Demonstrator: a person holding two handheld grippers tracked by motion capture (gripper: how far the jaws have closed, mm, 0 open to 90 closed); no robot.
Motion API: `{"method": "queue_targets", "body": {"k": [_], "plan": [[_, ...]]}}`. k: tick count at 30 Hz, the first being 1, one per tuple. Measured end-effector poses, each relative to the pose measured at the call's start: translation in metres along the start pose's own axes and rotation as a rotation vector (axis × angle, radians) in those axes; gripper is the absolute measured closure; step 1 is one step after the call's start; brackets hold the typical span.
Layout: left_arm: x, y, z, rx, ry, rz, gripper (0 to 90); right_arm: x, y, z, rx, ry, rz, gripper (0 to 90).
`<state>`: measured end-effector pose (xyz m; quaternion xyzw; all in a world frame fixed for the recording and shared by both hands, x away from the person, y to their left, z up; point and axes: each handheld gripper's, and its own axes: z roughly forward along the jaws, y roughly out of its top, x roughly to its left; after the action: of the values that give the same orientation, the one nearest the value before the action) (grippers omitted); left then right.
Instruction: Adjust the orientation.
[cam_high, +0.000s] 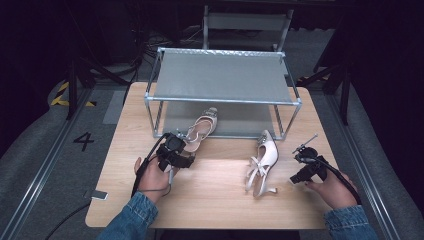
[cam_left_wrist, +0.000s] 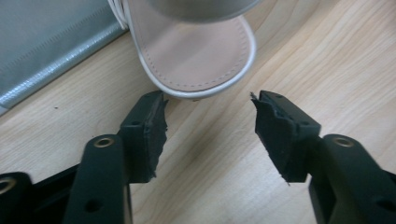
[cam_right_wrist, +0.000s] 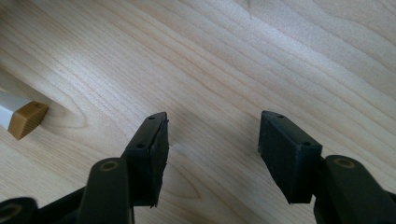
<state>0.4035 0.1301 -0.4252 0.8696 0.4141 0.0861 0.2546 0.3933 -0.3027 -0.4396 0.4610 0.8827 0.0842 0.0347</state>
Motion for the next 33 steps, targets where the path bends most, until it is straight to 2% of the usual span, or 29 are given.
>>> {"method": "queue_targets", "body": {"k": [4,6,9,13,15,16,17,20,21,23,26,29,30,33], "plan": [[0.004,-0.001,0.011,0.011,-0.009,0.000,47.2,0.001,0.000,0.000,0.000,0.002,-0.002,43.1],[0.005,0.000,0.016,0.001,0.002,0.015,48.8,0.000,0.000,0.000,0.001,0.001,-0.001,43.1],[0.005,0.000,0.021,-0.010,0.001,0.014,50.9,0.000,-0.001,0.001,0.003,0.000,0.000,43.1],[0.007,0.003,0.033,-0.058,-0.009,0.012,55.1,-0.001,-0.003,0.001,0.005,-0.001,0.003,43.1],[0.005,0.004,0.035,-0.055,0.002,0.006,58.3,-0.001,-0.004,0.001,0.006,-0.001,0.007,43.1],[0.005,0.005,0.036,-0.065,0.016,0.030,61.6,-0.002,-0.004,0.001,0.005,0.000,0.006,43.1],[0.006,0.005,0.036,-0.073,0.017,0.032,66.2,-0.002,-0.005,0.001,0.004,-0.002,0.011,43.1],[0.008,0.006,0.037,-0.115,-0.010,0.002,70.2,-0.003,-0.007,0.002,0.005,0.000,0.012,43.0],[0.009,0.006,0.038,-0.154,-0.018,-0.011,73.0,-0.003,-0.007,0.002,0.008,-0.002,0.012,43.0],[0.007,0.009,0.037,-0.171,-0.011,-0.021,75.2,-0.003,-0.008,0.002,0.010,-0.003,0.016,42.9],[0.000,0.013,0.038,-0.174,0.011,0.002,75.8,-0.004,-0.009,0.001,0.010,-0.003,0.018,42.9],[-0.004,0.017,0.037,-0.166,0.017,-0.005,75.9,-0.005,-0.010,0.002,0.009,-0.003,0.025,42.9],[-0.004,0.020,0.035,-0.173,0.005,-0.023,76.0,-0.005,-0.010,0.002,0.014,-0.003,0.023,42.8],[-0.005,0.027,0.032,-0.181,-0.012,-0.042,76.4,-0.005,-0.010,0.003,0.016,-0.004,0.019,42.6]]}}
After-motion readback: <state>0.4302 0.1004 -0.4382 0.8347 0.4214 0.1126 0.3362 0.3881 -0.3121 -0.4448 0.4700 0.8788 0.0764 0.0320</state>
